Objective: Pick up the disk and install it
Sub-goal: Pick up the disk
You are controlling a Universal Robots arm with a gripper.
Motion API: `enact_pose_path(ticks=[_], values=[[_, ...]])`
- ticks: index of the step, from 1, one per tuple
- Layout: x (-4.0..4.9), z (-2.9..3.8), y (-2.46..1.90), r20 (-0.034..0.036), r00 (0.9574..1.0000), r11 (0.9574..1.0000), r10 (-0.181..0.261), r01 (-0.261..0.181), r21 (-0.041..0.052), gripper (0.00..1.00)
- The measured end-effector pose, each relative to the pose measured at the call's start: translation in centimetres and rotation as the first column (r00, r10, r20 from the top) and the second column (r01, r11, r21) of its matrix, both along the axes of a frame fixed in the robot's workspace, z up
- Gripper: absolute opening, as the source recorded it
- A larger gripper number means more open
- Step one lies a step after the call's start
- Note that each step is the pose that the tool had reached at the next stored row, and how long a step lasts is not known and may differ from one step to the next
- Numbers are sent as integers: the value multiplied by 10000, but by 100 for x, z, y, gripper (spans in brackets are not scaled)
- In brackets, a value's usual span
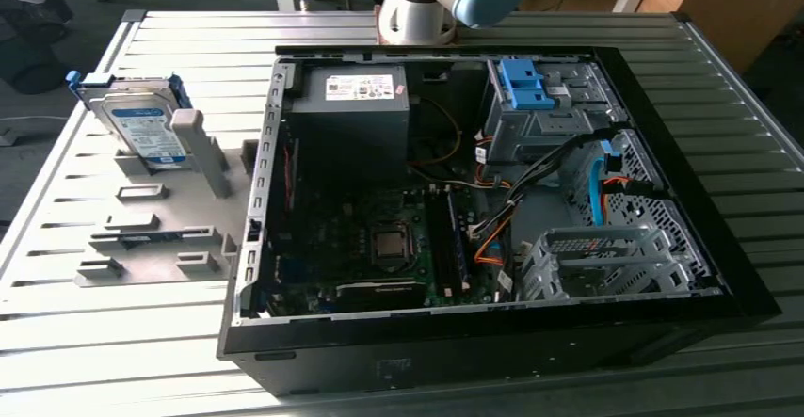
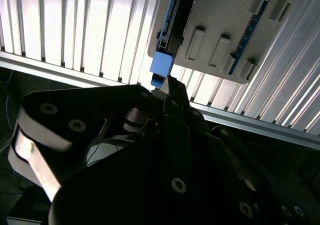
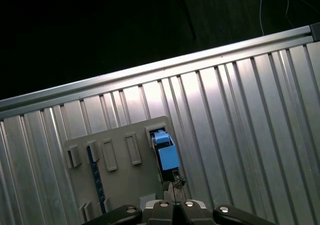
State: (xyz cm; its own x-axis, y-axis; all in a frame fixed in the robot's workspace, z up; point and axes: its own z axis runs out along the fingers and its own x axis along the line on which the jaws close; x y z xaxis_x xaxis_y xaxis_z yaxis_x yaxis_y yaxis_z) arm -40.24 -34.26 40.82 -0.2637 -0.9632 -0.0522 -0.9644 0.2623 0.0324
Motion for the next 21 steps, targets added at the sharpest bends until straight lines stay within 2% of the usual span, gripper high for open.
enact_pose_path(ticks=[16, 18, 21], values=[[0, 0, 0, 0, 9999, 9999, 132, -132, 0, 11], [0, -2, 0, 2, 9990, 9990, 455, -455, 1, 11], [0, -4, 0, 0, 9950, 9950, 994, -994, 0, 11]])
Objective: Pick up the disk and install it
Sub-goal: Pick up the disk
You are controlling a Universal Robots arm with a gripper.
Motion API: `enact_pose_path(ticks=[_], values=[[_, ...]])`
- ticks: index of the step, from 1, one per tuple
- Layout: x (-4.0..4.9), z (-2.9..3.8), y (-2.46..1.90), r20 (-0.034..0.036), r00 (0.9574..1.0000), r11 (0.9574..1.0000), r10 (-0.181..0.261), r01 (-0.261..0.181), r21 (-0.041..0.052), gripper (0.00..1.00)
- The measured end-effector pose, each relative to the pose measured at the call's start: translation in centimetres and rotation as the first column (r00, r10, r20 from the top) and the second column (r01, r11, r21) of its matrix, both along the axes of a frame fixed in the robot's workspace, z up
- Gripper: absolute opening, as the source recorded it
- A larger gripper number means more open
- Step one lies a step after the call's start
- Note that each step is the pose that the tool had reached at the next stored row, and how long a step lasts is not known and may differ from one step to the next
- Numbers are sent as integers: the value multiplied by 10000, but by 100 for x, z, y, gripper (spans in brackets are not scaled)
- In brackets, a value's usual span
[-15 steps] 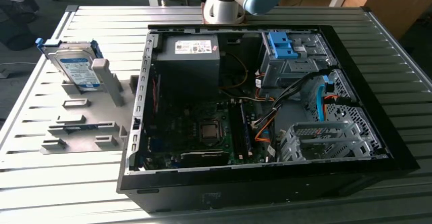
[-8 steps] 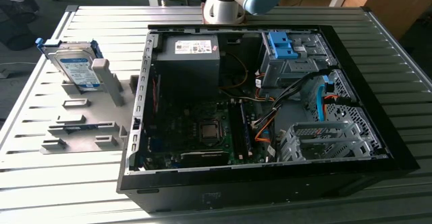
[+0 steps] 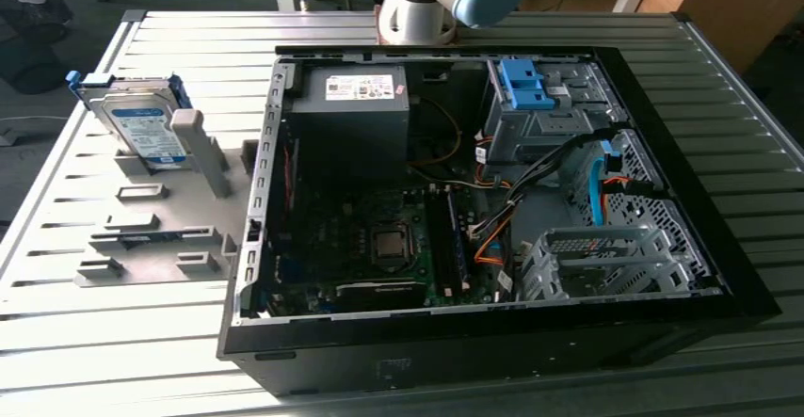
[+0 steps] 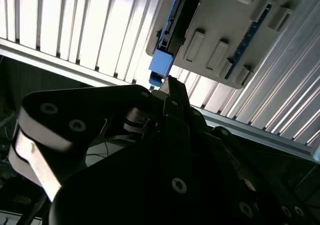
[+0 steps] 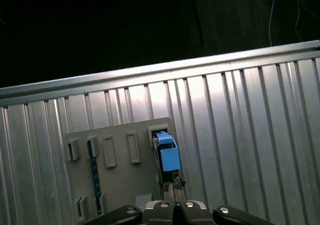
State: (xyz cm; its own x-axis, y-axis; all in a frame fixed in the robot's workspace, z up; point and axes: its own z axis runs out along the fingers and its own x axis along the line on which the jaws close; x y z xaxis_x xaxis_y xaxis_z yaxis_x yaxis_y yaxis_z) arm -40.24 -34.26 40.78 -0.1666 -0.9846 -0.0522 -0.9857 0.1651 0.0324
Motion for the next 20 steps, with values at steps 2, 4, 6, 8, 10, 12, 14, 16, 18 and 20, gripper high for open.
enact_pose_path(ticks=[2, 4, 6, 8, 10, 12, 14, 16, 18, 20], values=[[0, -3, 0, 0, 9993, 9993, 376, -376, 0, 11], [0, -6, 0, 0, 9973, 9973, 734, -734, 0, 11], [0, -10, 0, 0, 9940, 9940, 1093, -1093, 0, 11], [0, -12, 0, 0, 9895, 9895, 1447, -1447, 0, 11], [0, -11, 0, -1, 9881, 9881, 1536, -1536, 0, 11], [0, -12, 0, 0, 9877, 9877, 1561, -1561, 0, 11], [0, -12, 0, 0, 9877, 9877, 1563, -1563, 0, 11], [0, -11, 0, -1, 9877, 9877, 1564, -1564, 0, 11], [0, -12, 0, 0, 9877, 9877, 1566, -1566, 0, 11], [0, -12, 0, 0, 9876, 9876, 1567, -1567, 0, 11]])
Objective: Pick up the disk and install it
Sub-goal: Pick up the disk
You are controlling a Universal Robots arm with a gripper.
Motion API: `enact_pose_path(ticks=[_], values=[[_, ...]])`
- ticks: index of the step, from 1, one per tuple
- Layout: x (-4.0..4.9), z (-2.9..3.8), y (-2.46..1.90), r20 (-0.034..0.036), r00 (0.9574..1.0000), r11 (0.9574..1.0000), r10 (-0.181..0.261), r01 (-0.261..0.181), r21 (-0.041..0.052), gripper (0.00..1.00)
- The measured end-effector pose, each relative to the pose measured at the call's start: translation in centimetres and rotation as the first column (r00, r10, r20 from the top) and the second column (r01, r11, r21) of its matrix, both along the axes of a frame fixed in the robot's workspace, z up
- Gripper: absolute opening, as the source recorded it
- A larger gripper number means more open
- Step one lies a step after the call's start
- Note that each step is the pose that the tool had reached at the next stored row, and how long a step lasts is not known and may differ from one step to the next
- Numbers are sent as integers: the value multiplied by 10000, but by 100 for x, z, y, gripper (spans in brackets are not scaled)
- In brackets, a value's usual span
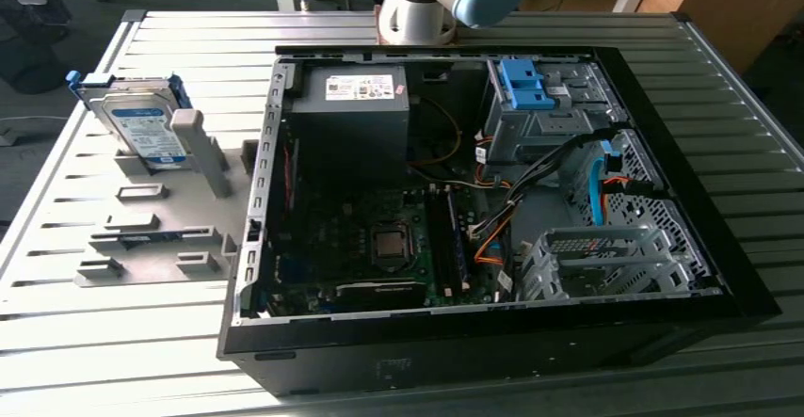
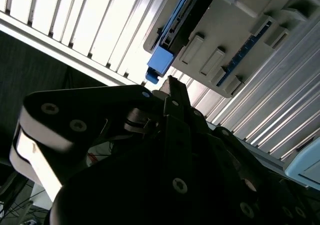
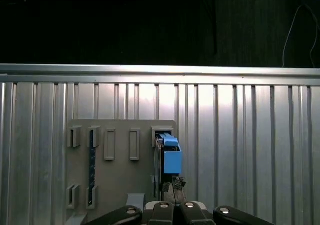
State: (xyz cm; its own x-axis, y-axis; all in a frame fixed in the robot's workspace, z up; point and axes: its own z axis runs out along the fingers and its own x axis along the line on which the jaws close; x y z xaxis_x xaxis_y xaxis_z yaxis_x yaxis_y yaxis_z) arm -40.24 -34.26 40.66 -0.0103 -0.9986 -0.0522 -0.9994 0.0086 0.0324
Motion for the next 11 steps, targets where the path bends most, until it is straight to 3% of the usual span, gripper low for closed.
enact_pose_path(ticks=[3, 11], values=[[0, 0, 0, 0, 10000, 10000, 3, -3, 0, 11], [0, 0, 0, 0, 10000, 10000, 10, -10, 0, 47]])
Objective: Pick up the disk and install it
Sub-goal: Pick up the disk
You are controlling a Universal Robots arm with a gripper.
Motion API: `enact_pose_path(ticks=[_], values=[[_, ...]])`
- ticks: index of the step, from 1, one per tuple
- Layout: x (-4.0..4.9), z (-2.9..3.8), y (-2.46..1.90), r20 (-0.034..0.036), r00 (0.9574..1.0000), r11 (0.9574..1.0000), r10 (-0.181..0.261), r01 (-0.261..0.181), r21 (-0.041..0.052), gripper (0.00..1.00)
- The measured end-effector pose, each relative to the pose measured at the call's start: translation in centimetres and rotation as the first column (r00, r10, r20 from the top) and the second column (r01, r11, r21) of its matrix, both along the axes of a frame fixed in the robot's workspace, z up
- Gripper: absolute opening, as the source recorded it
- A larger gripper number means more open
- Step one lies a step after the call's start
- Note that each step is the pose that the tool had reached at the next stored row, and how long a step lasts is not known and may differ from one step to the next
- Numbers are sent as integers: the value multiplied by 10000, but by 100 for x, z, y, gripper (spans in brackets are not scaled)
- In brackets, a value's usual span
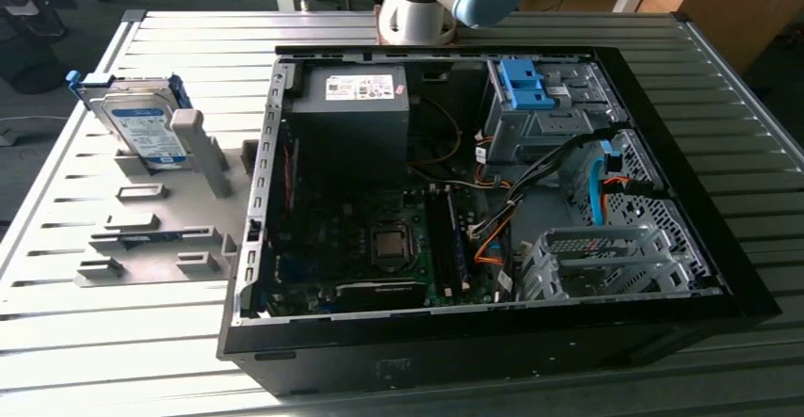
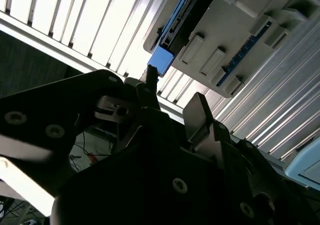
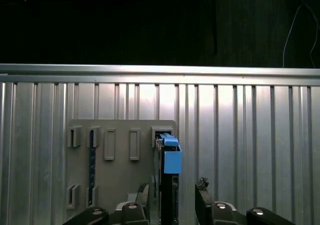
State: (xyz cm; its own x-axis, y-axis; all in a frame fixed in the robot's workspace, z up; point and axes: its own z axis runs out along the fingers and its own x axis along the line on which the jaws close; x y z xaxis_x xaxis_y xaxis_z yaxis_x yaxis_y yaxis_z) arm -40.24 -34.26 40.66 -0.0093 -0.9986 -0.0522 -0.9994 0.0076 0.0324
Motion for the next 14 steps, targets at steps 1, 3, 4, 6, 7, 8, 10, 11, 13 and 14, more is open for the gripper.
enact_pose_path(ticks=[1, 3, 4, 6, 7, 8, 10, 11, 13, 14], values=[[0, 0, 0, 1, 10000, 10000, 0, 0, 0, 53], [0, 0, 0, 1, 10000, 10000, 3, -3, 0, 53], [0, 0, 0, 0, 10000, 10000, 3, -3, 0, 59], [0, 0, 0, 0, 10000, 10000, 5, -5, 0, 59], [0, 0, 0, 0, 10000, 10000, 6, -6, 0, 59], [0, 0, 0, 0, 10000, 10000, 6, -6, 0, 59], [0, 0, 0, 0, 10000, 10000, 10, -10, 0, 59], [0, 0, 0, 0, 10000, 10000, 14, -14, 0, 59], [0, 0, 0, 0, 10000, 10000, 16, -16, 0, 59], [0, 0, 0, 0, 10000, 10000, 17, -17, 0, 59]])
